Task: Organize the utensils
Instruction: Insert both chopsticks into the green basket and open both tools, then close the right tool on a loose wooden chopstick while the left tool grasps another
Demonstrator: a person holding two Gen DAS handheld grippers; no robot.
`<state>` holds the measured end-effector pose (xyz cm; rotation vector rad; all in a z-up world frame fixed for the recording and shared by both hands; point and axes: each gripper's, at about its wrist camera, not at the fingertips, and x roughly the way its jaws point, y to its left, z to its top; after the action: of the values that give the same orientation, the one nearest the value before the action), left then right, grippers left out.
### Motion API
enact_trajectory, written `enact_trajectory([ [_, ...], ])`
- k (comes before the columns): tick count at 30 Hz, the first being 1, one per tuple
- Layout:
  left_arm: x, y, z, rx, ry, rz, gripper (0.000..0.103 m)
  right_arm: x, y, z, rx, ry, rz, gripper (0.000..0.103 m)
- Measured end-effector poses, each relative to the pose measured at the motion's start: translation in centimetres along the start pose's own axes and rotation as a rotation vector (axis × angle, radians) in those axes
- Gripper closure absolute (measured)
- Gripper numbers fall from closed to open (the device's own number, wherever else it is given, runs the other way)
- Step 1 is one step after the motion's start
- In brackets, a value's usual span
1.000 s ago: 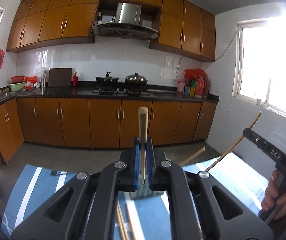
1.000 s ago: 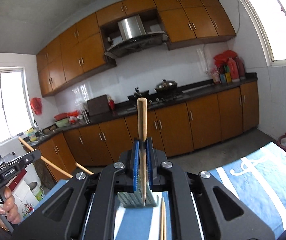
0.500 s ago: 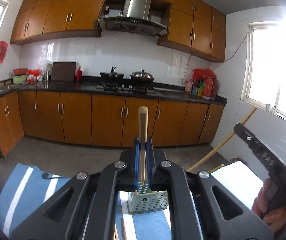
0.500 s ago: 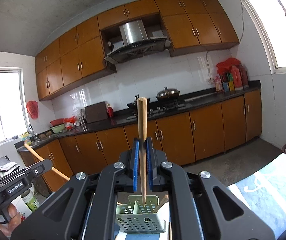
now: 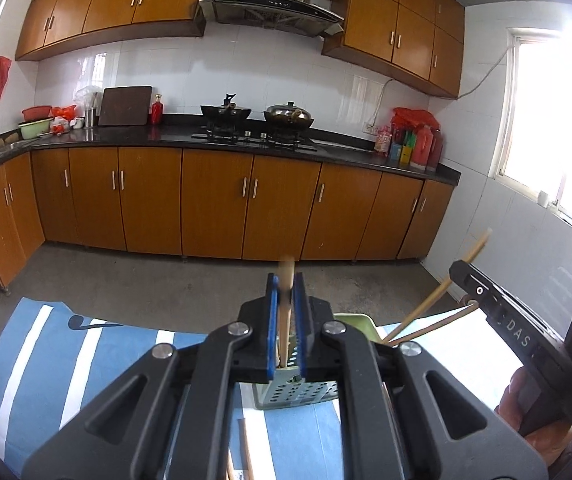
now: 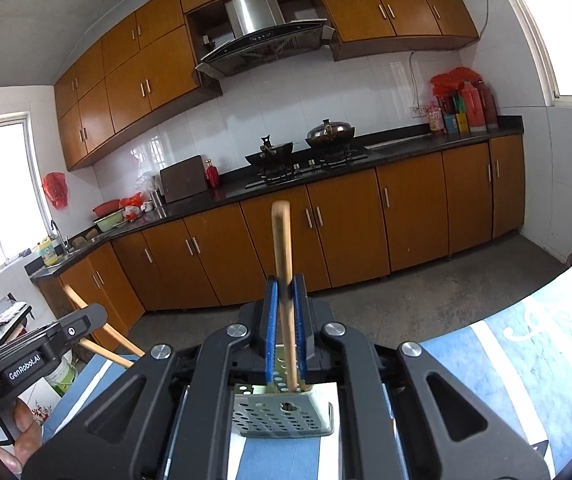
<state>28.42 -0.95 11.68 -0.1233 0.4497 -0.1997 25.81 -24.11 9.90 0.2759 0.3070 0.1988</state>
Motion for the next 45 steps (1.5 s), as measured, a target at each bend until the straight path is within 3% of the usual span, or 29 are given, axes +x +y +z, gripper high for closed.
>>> enact_trajectory([
  [5,-1.2,0.4,0.2,-0.008,-0.02,0.007,0.086,-1.4,-0.2,0.4,0.0,-0.022,-0.013,0.079],
  [14,-6.0,0.7,0.0,-0.025,-0.07,0.019,0.082,-5.7,-3.1,0.0,0.022,-0.031,-0.079,0.079],
  [19,-8.9,2.5,-2.8,-0.027,-0.062,0.048,0.078,-6.7,-5.9,-3.0,0.029,0.068,-0.152,0.079],
  [24,-8.3,5.0,-8.0,-0.031,0.045,0.111,0.077,-4.3,-8.1,-9.1,0.024,0.281,-0.187,0.079],
  [27,-6.8,6.4,-11.5,-0.015,0.126,0.174,0.077,-2.5,-8.1,-13.2,0.029,0.414,-0.15,0.079],
  [31,-5.0,7.9,-15.7,-0.069,0.243,0.174,0.077,-1.0,-6.9,-17.3,-0.013,0.53,-0.134,0.079],
  [37,-3.8,8.8,-19.3,-0.099,0.334,0.152,0.077,-0.4,-6.7,-19.5,-0.036,0.582,-0.16,0.079],
  [41,-3.2,8.3,-20.7,-0.09,0.374,0.11,0.077,-0.6,-6.6,-19.6,-0.085,0.569,-0.206,0.095],
  [45,-2.2,6.8,-21.4,-0.059,0.414,0.071,0.077,-0.7,-8.7,-19.0,-0.037,0.548,-0.292,0.095],
])
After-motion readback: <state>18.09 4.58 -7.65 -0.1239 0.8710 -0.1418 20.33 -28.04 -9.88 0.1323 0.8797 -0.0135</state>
